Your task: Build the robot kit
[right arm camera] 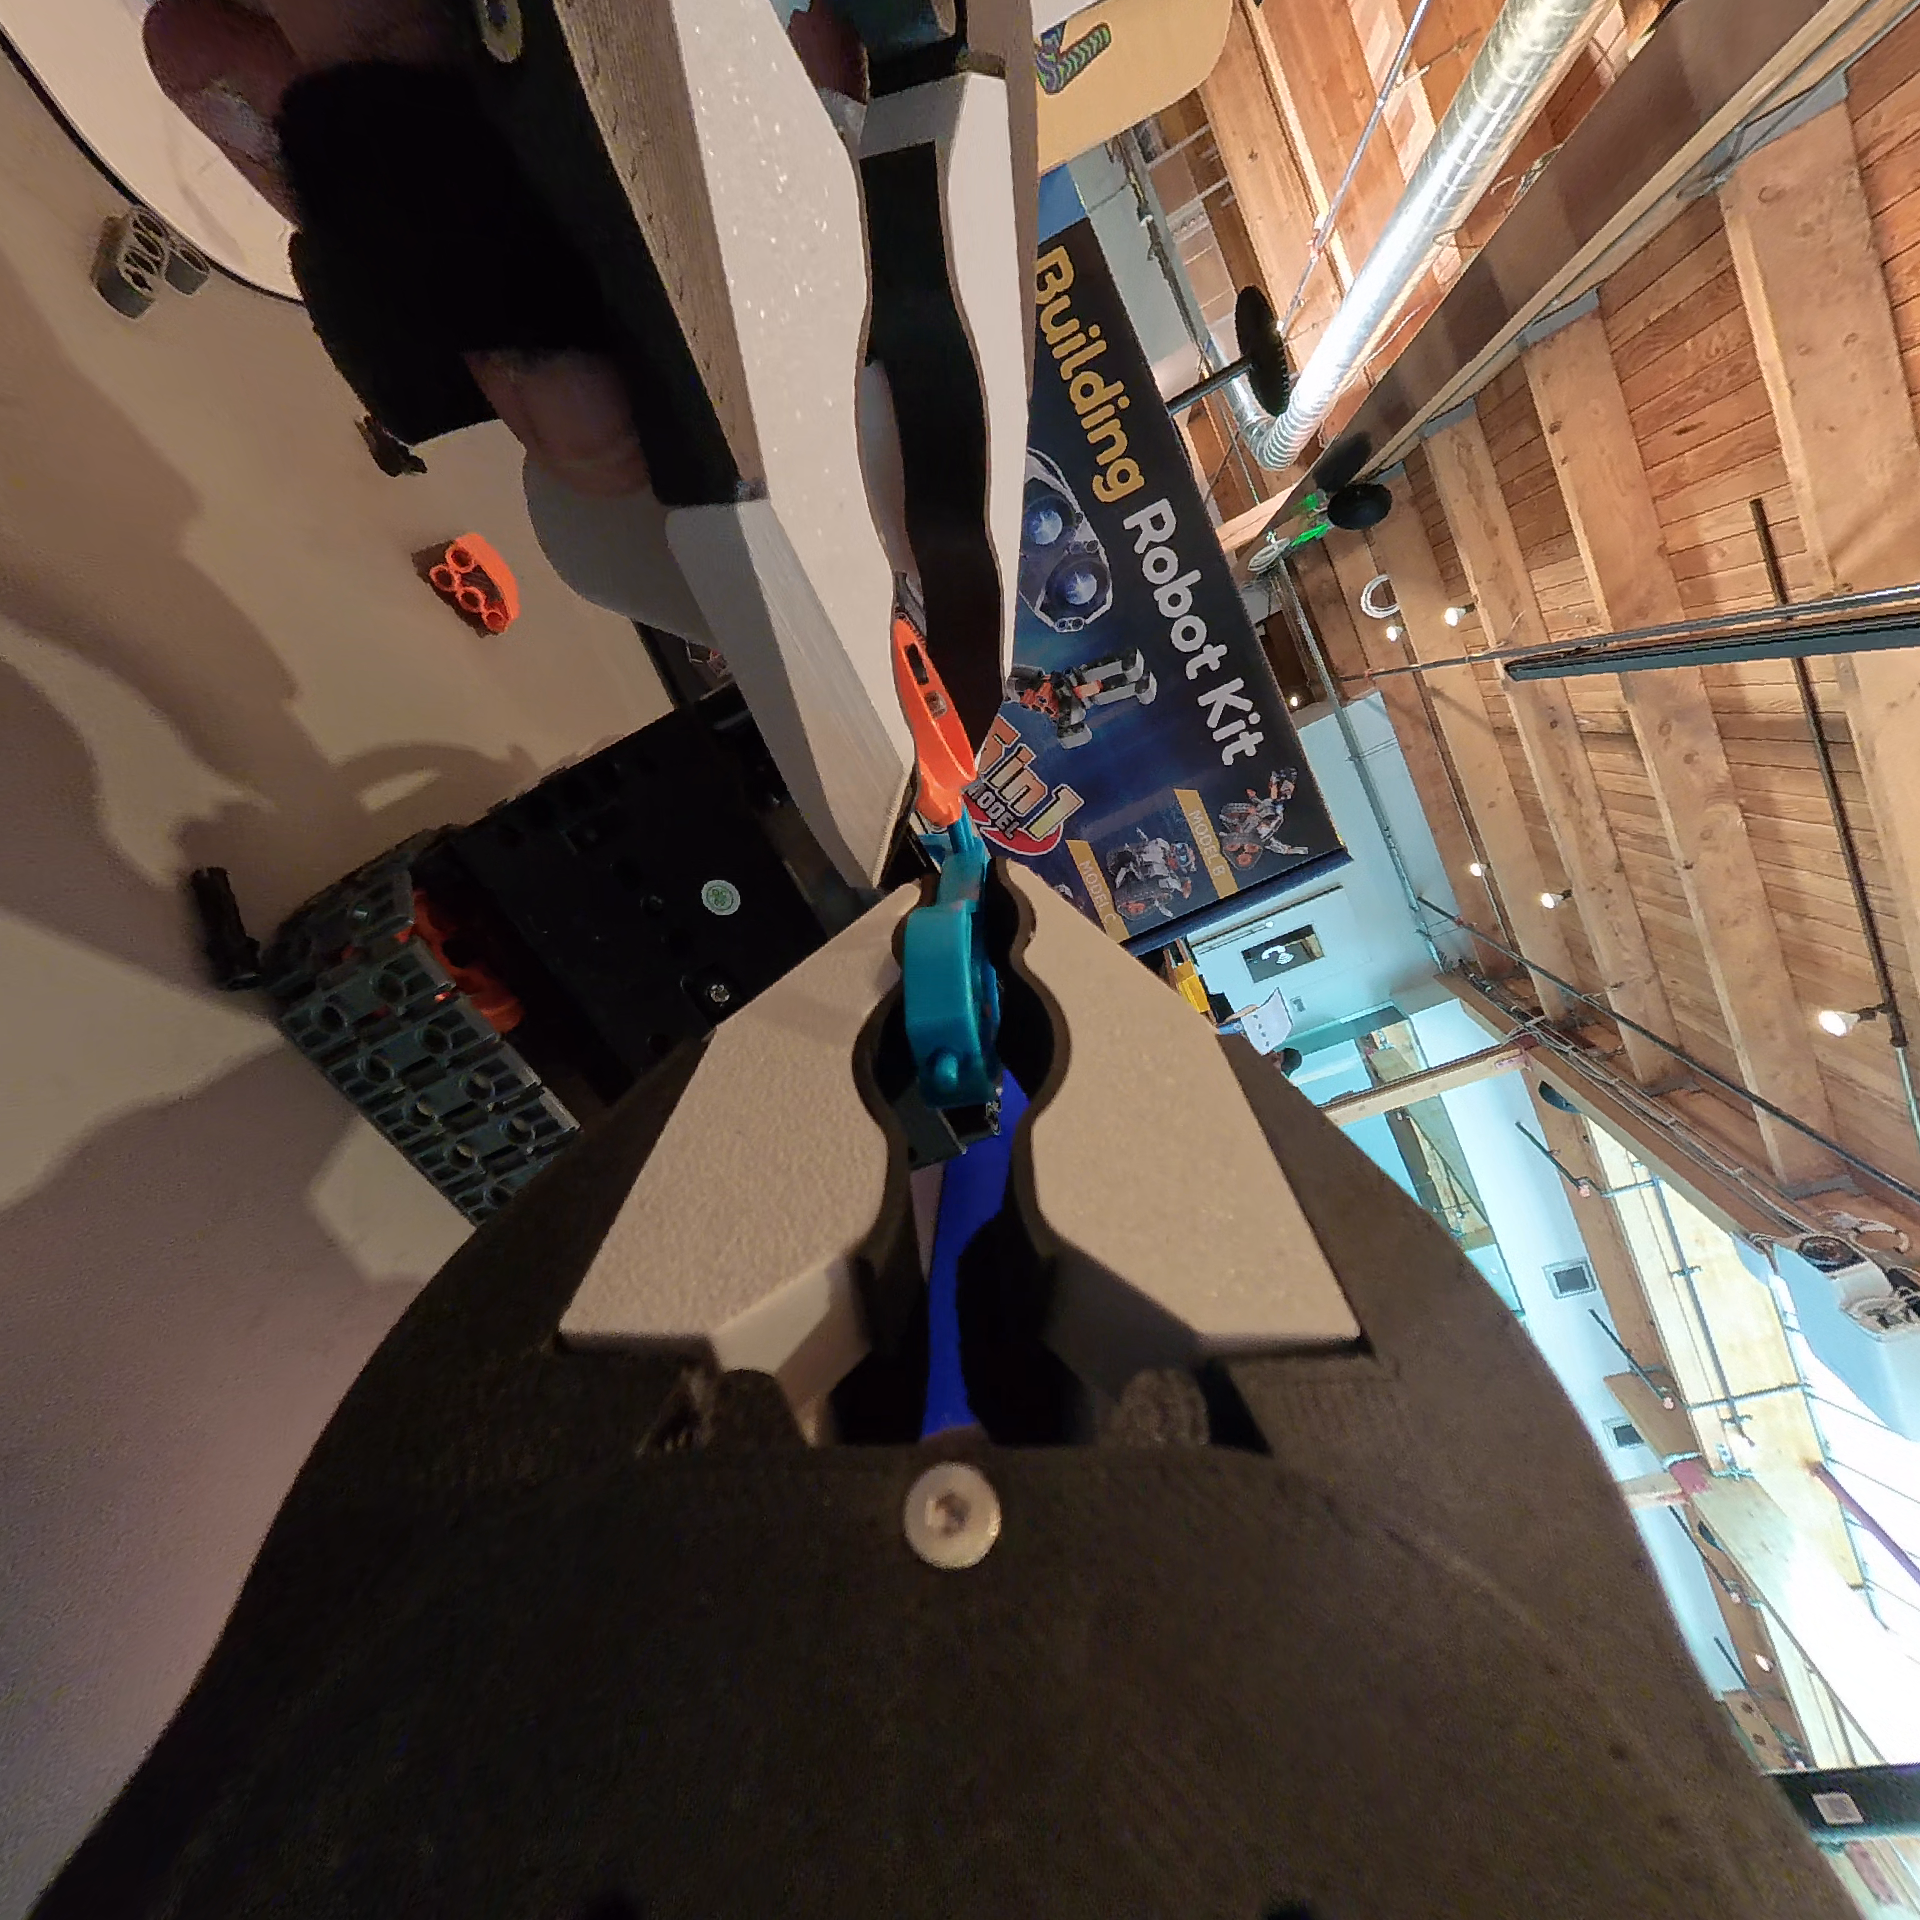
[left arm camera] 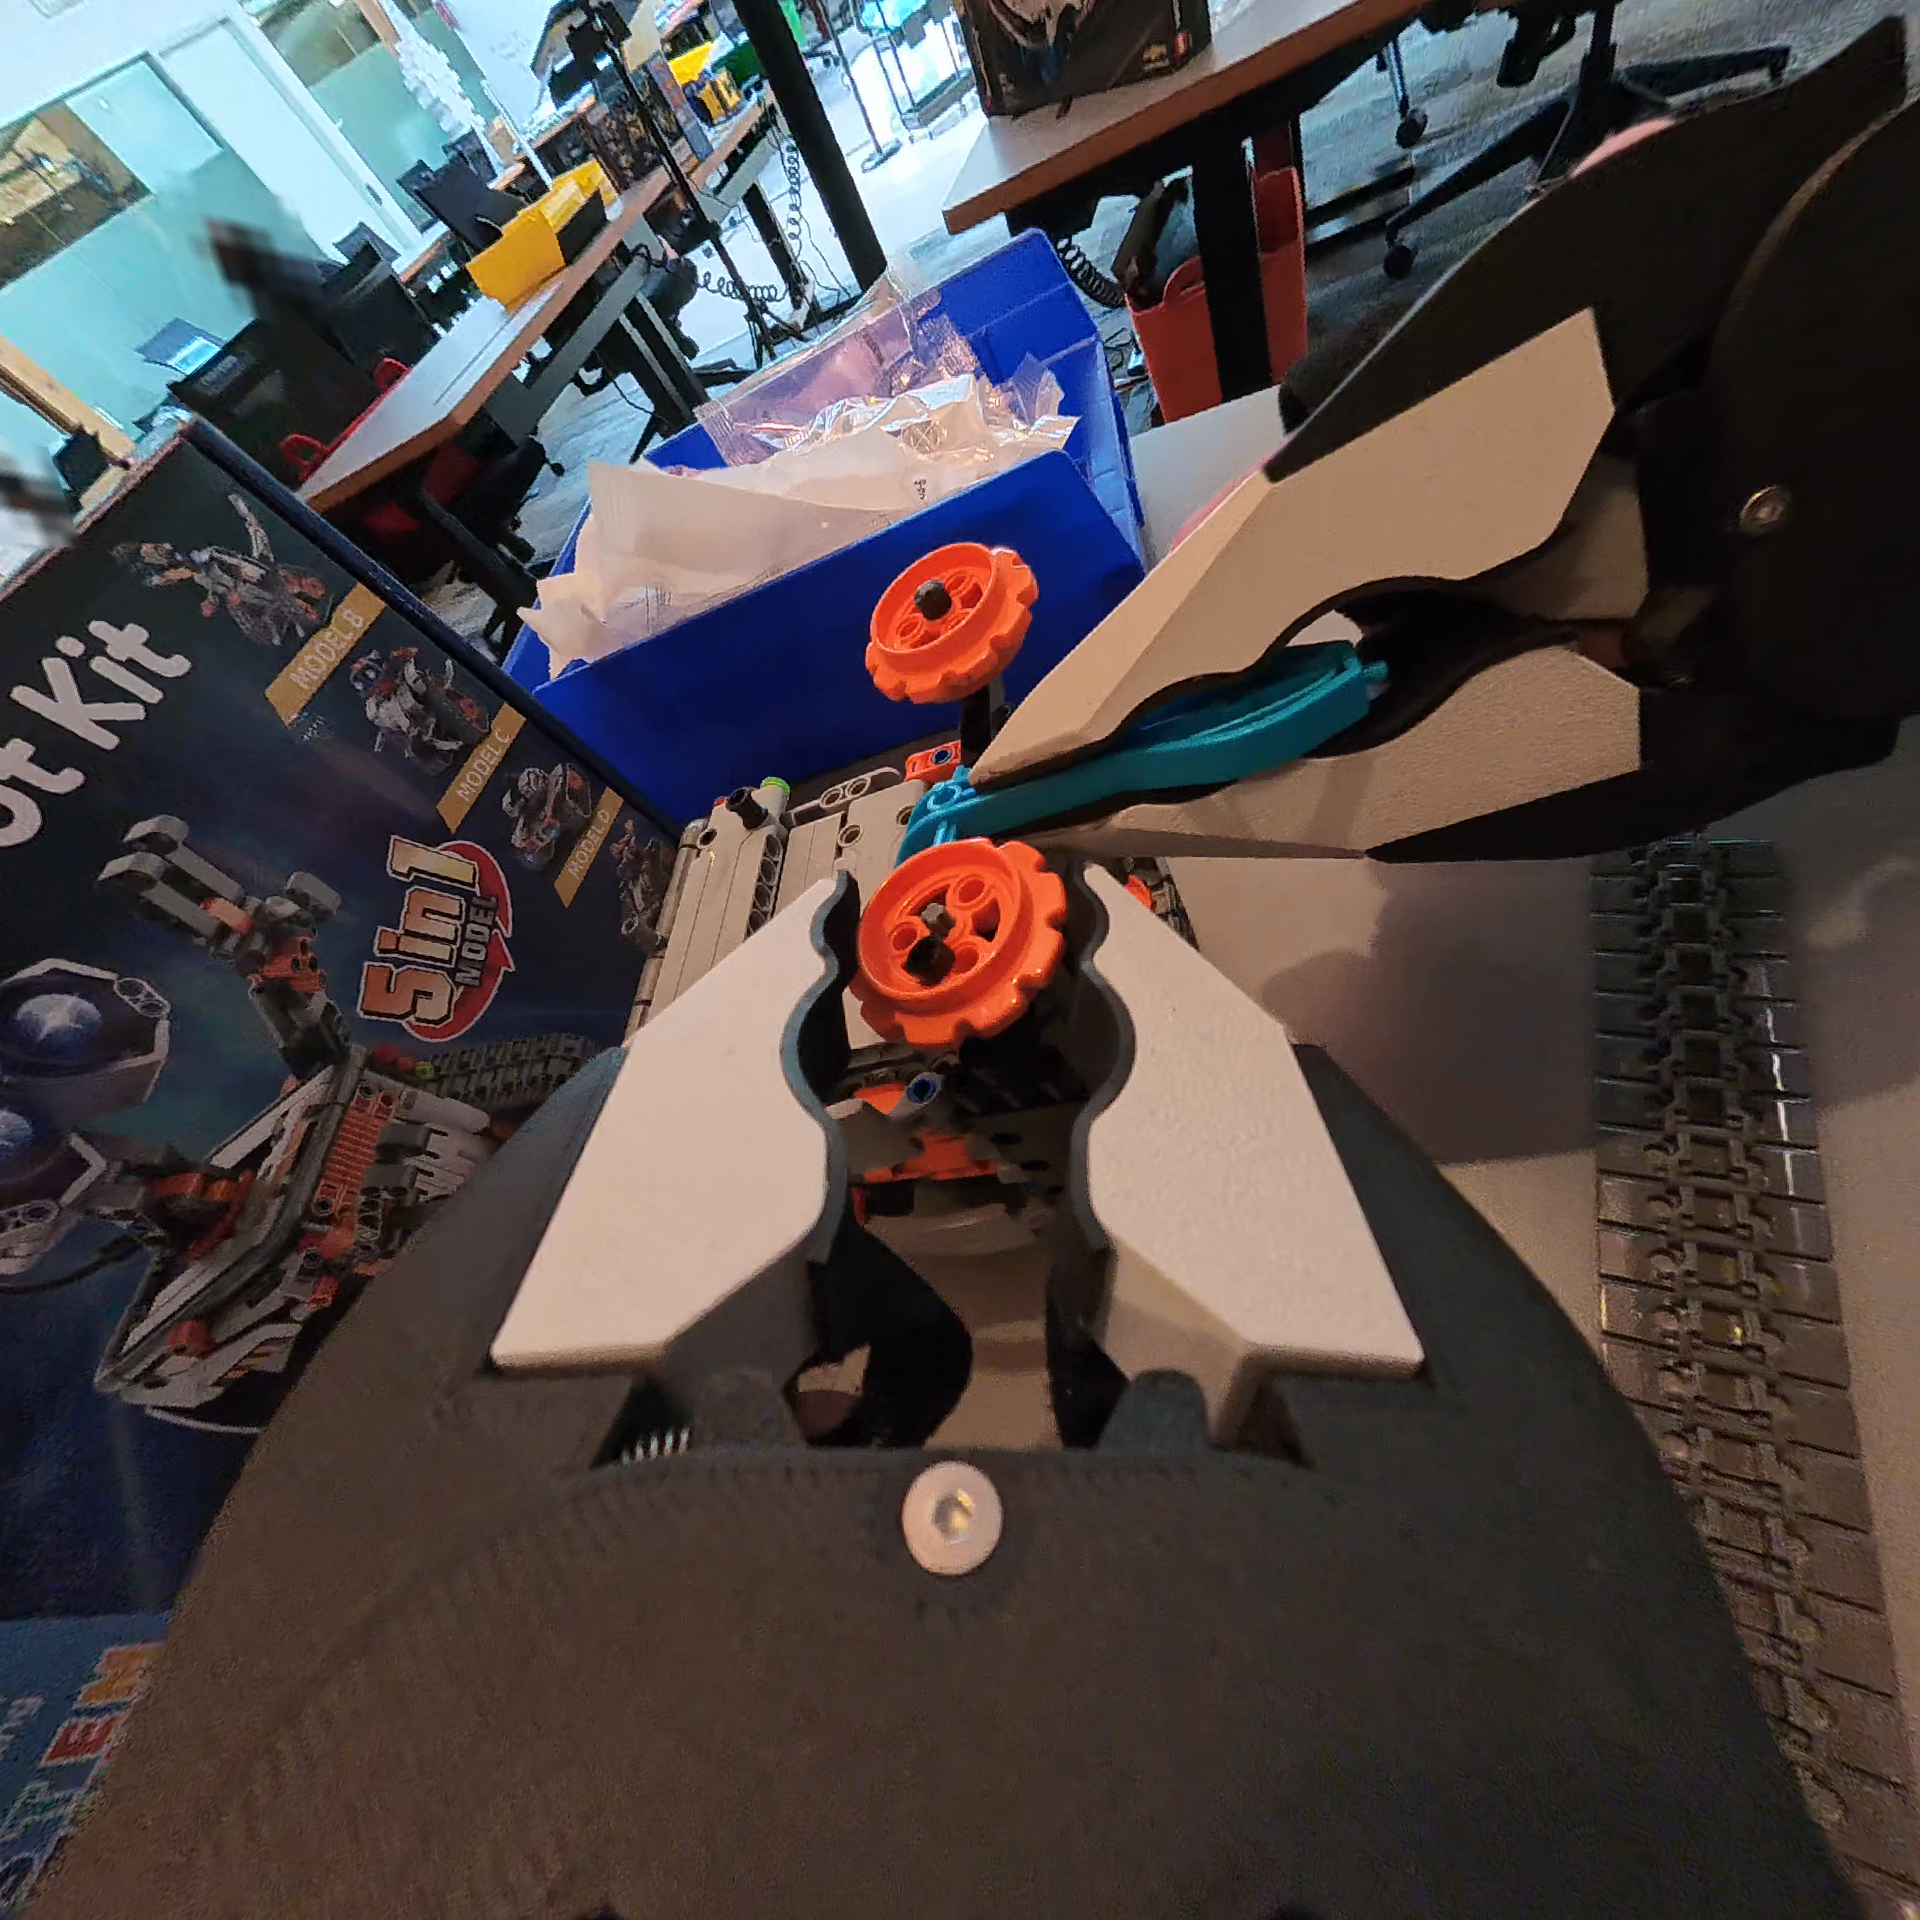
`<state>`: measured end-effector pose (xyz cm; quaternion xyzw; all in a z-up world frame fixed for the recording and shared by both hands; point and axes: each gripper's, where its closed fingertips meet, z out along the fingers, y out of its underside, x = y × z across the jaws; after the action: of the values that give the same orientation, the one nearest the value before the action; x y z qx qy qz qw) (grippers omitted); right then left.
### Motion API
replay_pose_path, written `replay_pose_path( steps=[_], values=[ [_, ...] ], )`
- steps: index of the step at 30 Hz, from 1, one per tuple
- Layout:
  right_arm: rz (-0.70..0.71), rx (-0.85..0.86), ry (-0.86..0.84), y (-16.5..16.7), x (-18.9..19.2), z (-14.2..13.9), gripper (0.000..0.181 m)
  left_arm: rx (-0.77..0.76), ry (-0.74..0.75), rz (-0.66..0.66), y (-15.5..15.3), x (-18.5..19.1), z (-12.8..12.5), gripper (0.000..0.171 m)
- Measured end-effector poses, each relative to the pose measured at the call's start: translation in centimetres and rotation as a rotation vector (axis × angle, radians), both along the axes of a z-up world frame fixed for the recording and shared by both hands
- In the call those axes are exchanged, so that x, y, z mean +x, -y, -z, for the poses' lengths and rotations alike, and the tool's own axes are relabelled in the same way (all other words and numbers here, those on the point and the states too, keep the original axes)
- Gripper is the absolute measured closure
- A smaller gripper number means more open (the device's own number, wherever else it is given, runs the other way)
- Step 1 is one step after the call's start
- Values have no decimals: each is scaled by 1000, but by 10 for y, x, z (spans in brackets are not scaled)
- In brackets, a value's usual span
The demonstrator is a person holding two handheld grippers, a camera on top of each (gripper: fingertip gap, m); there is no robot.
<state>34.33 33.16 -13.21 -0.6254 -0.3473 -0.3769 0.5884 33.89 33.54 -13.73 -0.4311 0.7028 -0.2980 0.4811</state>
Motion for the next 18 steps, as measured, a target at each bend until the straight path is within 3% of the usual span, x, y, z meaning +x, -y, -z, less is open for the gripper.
replay_pose_path(
  steps=[6, 8, 13, 18],
  values=[
    [-23, -10, -56, 0, 0, -1, 175, -47, -70, 6, -3, -6, 1, 126],
    [-41, -24, -100, 1, 0, -2, 174, -36, -98, -3, -11, -13, 3, 115],
    [-92, -57, -258, 1, 0, -6, 175, 29, -128, 20, -11, -19, 9, 123],
    [-132, -51, -404, 10, 3, -18, 175, 49, -139, 38, -14, -25, 15, 119]
  ],
)
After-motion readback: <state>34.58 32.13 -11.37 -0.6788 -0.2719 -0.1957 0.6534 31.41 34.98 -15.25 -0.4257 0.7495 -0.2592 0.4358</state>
